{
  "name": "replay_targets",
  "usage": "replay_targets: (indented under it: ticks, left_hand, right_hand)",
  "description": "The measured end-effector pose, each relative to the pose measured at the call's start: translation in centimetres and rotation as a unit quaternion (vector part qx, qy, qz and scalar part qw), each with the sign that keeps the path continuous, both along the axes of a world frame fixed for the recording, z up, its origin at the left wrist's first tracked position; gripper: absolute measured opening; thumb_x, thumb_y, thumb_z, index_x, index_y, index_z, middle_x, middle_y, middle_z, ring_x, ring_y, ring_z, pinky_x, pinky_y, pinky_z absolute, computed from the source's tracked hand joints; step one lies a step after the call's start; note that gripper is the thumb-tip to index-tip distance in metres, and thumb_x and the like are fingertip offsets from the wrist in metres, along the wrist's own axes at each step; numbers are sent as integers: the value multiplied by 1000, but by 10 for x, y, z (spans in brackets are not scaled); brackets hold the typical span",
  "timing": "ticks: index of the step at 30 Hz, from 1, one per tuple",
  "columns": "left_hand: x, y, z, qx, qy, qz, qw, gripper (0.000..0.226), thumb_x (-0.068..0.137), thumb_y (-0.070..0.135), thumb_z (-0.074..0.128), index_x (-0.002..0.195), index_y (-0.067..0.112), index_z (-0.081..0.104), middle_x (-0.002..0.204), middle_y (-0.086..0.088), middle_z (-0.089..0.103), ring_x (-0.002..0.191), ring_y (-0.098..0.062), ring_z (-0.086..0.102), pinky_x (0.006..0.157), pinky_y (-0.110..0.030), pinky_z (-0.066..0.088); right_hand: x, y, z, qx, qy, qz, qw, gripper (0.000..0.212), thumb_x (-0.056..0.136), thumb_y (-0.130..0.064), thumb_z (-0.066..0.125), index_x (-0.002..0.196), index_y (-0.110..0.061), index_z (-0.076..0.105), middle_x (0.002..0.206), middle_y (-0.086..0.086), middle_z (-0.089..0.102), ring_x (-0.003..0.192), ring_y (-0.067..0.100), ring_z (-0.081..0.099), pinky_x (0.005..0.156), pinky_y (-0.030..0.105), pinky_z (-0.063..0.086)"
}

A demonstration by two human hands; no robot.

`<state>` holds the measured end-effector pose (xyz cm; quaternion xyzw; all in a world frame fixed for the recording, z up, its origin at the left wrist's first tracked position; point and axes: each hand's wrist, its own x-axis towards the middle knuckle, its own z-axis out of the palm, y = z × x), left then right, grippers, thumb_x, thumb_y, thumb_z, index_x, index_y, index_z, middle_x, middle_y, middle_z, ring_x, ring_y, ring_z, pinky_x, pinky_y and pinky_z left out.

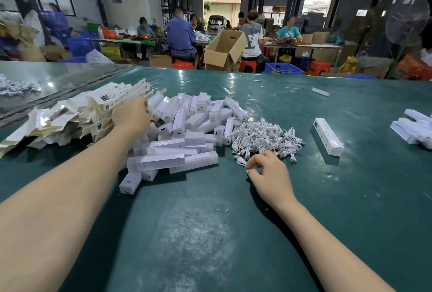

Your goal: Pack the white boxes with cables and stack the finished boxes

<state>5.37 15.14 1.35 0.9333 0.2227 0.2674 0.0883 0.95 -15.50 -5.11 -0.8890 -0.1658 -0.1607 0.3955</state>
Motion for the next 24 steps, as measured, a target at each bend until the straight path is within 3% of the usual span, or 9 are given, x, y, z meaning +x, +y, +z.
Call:
replay_targets:
  ticks: [10,12,14,16,18,20,22,24]
  left_hand:
    - [-20,-3,13,-46,-254,7,966,23,93,16,49,102,4,68,97,-18,68,91,-36,59,71,-31,34]
    - [-26,-11,25,-114,-325,21,939,23,92,16,51,104,5,68,100,-13,69,91,-27,61,73,-25,36]
    - [-34,-27,34,-264,-376,-9,888,19,89,14,55,101,9,68,94,-7,70,80,-13,63,71,-18,44]
    - [-48,-51,30,-434,-344,-121,824,10,86,10,60,89,16,68,80,4,67,54,1,57,54,-12,46]
    - [-64,-85,7,-490,-236,-212,812,17,85,7,62,78,22,65,68,11,64,41,5,50,41,-9,40]
    - [-76,-117,-17,-507,-171,-273,799,23,84,2,62,72,22,65,58,13,64,43,5,50,39,-10,36]
    - [-80,-138,-32,-516,-134,-309,788,24,82,-1,63,70,20,65,59,13,65,54,3,56,49,-10,42]
    - [-79,-146,-36,-508,-105,-330,789,22,81,0,64,71,20,66,65,14,68,63,4,60,59,-9,45]
  right_hand:
    - [-2,0,1,1,11,2,1000,19,77,1,56,69,-16,60,73,-12,43,75,16,44,59,25,24]
    - [-2,-1,0,6,9,5,1000,18,78,-1,57,72,-17,62,75,-10,47,77,16,47,62,25,26]
    - [-1,1,2,70,27,14,997,16,81,-3,59,79,-18,63,79,-6,54,78,15,52,69,24,35]
    - [-4,3,10,263,108,70,956,19,79,-9,67,92,-21,61,82,-1,57,73,10,55,69,26,46]
    - [-6,5,17,454,215,137,853,55,61,-35,80,107,-19,56,84,3,59,67,11,58,55,25,51]
    - [-7,6,21,528,282,165,784,75,50,-55,78,107,-14,53,79,4,63,59,14,61,46,25,50]
    - [-10,5,22,532,288,165,779,53,67,-47,64,103,-10,55,70,2,66,50,11,58,41,22,47]
    - [-11,4,21,518,279,124,799,24,82,-29,59,93,-8,59,57,-2,64,40,7,51,38,19,44]
